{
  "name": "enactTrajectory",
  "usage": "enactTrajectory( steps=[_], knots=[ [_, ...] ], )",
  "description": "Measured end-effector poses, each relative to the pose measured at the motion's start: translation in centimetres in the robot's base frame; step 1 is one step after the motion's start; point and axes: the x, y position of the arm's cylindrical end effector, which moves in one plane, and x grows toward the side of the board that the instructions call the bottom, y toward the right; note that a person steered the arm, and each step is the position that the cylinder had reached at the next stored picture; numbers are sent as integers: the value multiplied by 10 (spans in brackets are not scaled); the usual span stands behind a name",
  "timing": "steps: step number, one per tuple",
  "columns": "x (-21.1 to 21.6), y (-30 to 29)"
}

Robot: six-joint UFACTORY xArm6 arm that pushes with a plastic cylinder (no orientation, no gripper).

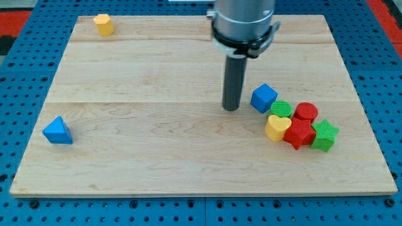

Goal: Move blue triangle a bit right

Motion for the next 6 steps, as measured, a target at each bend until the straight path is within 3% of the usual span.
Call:
enactTrajectory(
  steps=[1, 2, 3, 4, 5, 6],
  knots=[
    [30, -79],
    [100, -132],
    [129, -240],
    [115, -321],
    [82, -324],
    [37, -275]
  ],
)
